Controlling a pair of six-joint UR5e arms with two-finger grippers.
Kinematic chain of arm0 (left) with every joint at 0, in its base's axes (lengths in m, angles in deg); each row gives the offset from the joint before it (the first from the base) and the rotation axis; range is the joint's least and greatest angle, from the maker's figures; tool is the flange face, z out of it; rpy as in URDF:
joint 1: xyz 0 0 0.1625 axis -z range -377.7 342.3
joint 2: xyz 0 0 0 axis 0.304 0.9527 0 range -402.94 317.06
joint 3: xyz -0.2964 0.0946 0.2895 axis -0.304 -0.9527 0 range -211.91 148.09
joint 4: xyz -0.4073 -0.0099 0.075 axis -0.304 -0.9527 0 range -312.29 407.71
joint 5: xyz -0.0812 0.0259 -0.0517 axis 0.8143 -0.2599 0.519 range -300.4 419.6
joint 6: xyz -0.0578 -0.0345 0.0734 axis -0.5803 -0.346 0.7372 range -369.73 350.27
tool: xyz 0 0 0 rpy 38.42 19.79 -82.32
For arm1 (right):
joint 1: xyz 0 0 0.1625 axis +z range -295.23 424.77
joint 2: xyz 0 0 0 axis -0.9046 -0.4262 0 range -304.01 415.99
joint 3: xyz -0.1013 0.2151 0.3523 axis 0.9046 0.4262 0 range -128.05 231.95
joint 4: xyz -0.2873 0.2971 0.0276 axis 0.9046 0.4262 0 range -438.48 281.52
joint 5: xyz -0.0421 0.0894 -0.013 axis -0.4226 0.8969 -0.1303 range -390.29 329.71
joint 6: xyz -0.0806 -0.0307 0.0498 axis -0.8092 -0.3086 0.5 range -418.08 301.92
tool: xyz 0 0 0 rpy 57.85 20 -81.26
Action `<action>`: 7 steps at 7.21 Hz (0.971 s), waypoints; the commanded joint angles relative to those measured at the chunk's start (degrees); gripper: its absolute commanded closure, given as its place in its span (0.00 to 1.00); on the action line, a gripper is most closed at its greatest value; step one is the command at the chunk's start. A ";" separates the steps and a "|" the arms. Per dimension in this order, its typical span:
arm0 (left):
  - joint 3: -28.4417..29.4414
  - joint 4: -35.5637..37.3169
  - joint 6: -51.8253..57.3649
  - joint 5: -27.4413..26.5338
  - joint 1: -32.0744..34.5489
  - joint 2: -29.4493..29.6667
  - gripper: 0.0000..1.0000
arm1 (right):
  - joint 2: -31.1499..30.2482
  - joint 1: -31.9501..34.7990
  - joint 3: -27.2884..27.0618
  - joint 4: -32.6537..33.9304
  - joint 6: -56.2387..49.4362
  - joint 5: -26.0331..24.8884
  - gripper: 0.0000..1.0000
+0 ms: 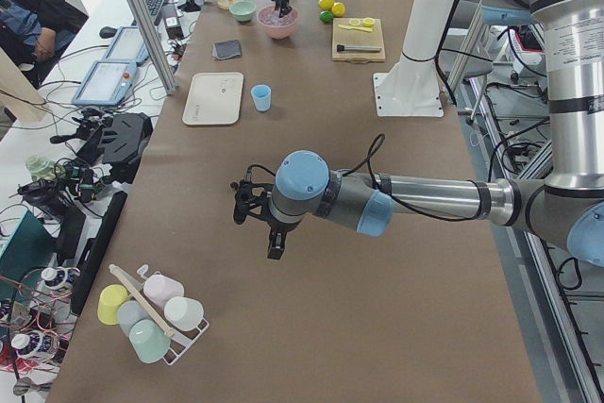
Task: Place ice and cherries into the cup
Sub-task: 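Lower the right gripper into the pink bowl and grasp a third ice cube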
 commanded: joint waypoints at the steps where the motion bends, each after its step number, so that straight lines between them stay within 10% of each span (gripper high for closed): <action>1: -0.13 0.00 -0.04 0.00 0.14 -0.06 0.02 | 0.39 -0.81 0.09 1.39 0.03 -0.82 0.50; 7: -0.04 -0.79 -0.21 0.00 0.14 -0.24 0.02 | 0.74 -1.25 0.70 1.39 -0.06 -0.82 0.74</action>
